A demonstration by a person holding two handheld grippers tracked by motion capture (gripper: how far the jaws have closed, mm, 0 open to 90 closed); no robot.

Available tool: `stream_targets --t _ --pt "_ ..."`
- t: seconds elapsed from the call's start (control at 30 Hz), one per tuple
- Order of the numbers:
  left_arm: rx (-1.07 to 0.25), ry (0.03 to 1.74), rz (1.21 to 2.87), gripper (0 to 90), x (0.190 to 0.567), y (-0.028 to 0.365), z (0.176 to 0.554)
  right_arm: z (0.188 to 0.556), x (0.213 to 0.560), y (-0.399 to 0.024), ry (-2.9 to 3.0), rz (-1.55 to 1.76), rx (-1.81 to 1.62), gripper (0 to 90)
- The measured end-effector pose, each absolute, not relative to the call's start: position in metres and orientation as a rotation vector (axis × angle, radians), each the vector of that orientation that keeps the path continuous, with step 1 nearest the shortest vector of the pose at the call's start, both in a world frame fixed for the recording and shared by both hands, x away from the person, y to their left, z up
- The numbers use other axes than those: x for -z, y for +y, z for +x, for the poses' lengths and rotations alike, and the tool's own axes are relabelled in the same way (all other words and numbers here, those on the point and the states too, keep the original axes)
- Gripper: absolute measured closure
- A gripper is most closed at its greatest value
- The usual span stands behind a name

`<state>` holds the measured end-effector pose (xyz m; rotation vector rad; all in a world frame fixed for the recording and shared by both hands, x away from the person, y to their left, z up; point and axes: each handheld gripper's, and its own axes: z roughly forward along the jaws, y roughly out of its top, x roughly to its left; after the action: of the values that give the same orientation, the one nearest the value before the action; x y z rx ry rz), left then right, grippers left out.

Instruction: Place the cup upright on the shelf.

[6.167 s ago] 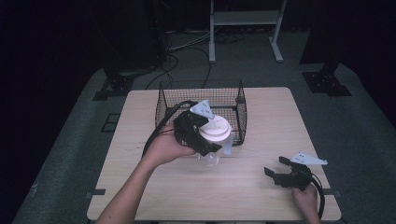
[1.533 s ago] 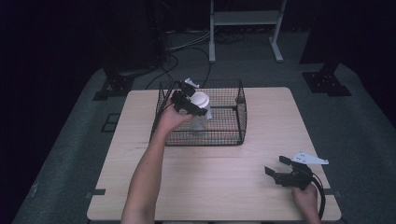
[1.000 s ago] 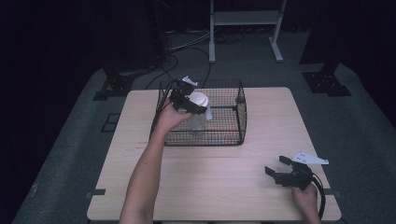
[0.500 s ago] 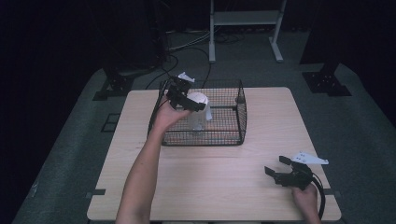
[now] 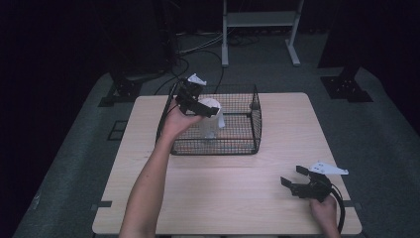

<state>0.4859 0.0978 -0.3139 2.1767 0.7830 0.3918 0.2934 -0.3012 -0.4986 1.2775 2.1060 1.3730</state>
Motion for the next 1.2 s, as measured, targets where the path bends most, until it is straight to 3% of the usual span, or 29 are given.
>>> stream_targets --t 1.2 --pt "-0.38 0.638 2.12 0.0 0.298 0.107 0.407 0.293 0.499 -0.299 2.111 1.265 -1.347 12.9"
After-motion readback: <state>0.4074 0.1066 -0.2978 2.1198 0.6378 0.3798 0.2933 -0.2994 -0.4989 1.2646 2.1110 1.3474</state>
